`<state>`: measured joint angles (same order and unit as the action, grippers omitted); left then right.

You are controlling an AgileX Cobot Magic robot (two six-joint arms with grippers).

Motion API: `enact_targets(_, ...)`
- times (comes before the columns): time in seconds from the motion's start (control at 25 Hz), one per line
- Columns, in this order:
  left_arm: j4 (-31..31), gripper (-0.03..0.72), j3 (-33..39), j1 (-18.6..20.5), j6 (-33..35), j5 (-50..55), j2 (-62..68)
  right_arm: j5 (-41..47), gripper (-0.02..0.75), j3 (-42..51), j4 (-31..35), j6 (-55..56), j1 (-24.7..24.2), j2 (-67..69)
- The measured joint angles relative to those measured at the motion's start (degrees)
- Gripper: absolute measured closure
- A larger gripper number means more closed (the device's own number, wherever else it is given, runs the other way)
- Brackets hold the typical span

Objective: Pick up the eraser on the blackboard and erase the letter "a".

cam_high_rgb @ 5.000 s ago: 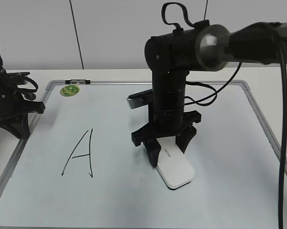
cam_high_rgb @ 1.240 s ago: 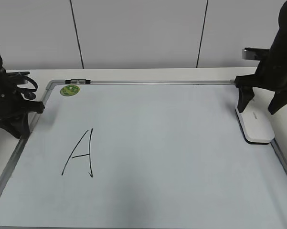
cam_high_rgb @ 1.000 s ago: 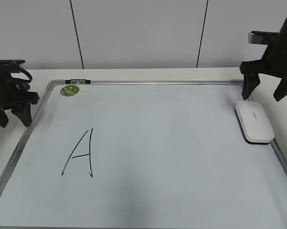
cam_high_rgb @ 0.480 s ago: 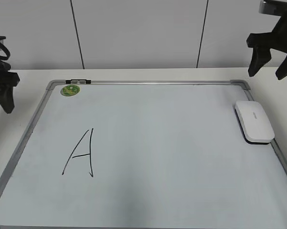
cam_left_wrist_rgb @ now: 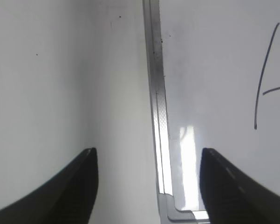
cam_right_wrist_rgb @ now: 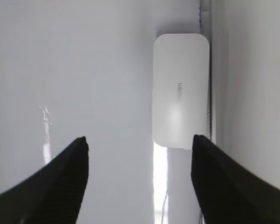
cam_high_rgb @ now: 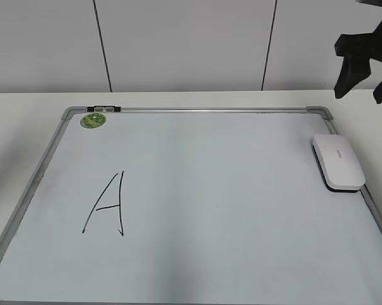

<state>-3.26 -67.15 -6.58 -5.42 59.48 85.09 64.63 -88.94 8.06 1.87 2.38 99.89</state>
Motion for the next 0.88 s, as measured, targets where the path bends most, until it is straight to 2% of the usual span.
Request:
enact_targets(0.2,-1.2,0.192,10.2,-0.5,0.0,-5.3,-11.0,-8.3,0.227,12.7,-1.8,0.1,5.1,-9.5)
enact_targets(0.48,-3.6,0.193,20.9,-1.7,-0.2,-9.1,-28.6,-19.5,0.227,34.4,-2.1,2.3,11.0,-28.6)
enact_targets(0.68,-3.8,0.193,25.5,-4.0,-0.4,-6.6,-40.9,-20.3,0.227,46.9,-0.5,2.9,11.4,-43.0)
enact_targets(0.88,-3.9,0.193,30.7,-5.0,-1.7,-2.0,-53.0,-16.9,0.227,53.5,-0.3,3.0,11.4,-58.1)
